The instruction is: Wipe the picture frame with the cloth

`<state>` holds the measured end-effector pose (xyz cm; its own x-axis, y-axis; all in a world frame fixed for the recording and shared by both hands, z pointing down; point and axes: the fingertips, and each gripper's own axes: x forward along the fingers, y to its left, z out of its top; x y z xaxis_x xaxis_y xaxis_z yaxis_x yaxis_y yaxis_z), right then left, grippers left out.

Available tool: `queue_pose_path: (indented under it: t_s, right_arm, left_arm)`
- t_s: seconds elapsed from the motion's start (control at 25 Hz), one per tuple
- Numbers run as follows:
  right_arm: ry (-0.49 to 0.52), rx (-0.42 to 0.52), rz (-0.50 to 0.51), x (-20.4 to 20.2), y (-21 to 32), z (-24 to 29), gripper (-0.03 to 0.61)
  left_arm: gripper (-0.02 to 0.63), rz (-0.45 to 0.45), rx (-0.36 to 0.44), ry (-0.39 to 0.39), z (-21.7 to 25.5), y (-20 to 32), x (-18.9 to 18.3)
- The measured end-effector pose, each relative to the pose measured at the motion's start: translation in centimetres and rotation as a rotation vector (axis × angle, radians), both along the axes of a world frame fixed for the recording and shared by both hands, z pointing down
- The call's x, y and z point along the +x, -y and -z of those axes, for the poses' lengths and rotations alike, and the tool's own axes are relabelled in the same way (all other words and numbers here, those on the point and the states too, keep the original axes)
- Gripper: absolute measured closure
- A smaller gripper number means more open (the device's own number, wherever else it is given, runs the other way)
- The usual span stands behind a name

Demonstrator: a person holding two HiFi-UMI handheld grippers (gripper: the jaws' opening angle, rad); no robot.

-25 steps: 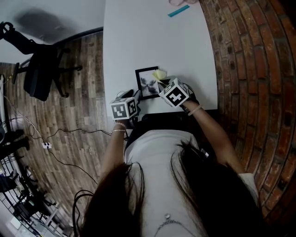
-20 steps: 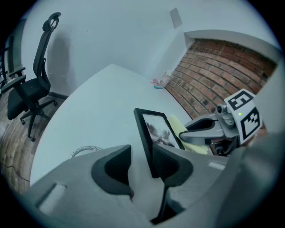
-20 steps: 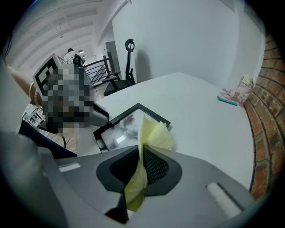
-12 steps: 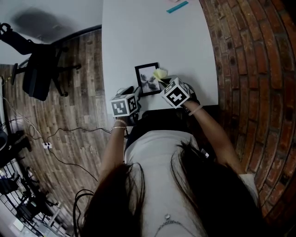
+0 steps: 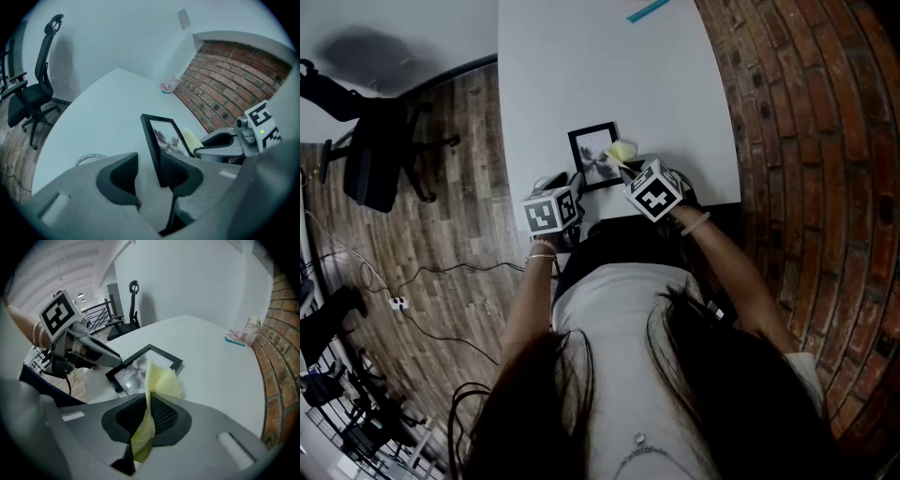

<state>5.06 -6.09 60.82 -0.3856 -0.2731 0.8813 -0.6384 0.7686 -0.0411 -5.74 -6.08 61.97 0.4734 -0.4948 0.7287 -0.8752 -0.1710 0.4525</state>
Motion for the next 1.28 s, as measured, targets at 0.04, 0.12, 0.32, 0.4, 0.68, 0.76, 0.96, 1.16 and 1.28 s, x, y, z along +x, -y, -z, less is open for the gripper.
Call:
queue_pose_path:
  t_s: [0.04, 0.12, 0.32, 0.4, 0.68, 0.76, 0.96, 1.16, 1.28]
  right_arm:
    - [0.0, 0.0, -0.001, 0.0, -0.2, 0.0, 0.545]
    - [0.0, -0.001, -0.005, 0.0, -0.4, 0.1, 0.545]
    - [-0.003, -0.003, -0.006, 0.1, -1.2, 0.0, 0.545]
    - [-0.004, -0.003, -0.005, 0.2, -1.5, 0.0, 0.545]
    - [-0.008, -0.005, -0.007, 0.3, -2.4, 0.0, 0.546]
    - [-0.006, -0.005, -0.009, 0.3, -2.7, 0.0, 0.545]
    - [-0.006, -0.008, -0.015, 0.3, -3.3, 0.0, 0.545]
    - [-0.007, -0.013, -0.017, 0.6, -3.8, -0.2, 0.545]
    - [-0.016, -0.025, -0.017, 0.7, -4.6, -0.3, 0.545]
  left_arm:
    - [0.462, 0.0, 0.0, 0.0, 0.0, 0.0, 0.0]
    - [0.462, -0.001, 0.0, -0.001, 0.1, 0.0, 0.0]
    - [0.462, -0.003, 0.004, -0.001, 0.1, 0.1, 0.0]
    - [0.462, -0.003, 0.005, 0.0, 0.1, 0.1, 0.0]
    - [0.463, -0.002, 0.008, 0.003, 0.1, 0.0, 0.0]
    - [0.462, -0.003, 0.009, 0.003, 0.1, 0.0, 0.0]
    - [0.462, -0.003, 0.01, 0.001, 0.2, 0.0, -0.1]
    - [0.462, -0.005, 0.011, 0.003, 0.1, 0.0, 0.0]
    - [0.462, -0.005, 0.011, 0.001, 0.2, 0.0, -0.1]
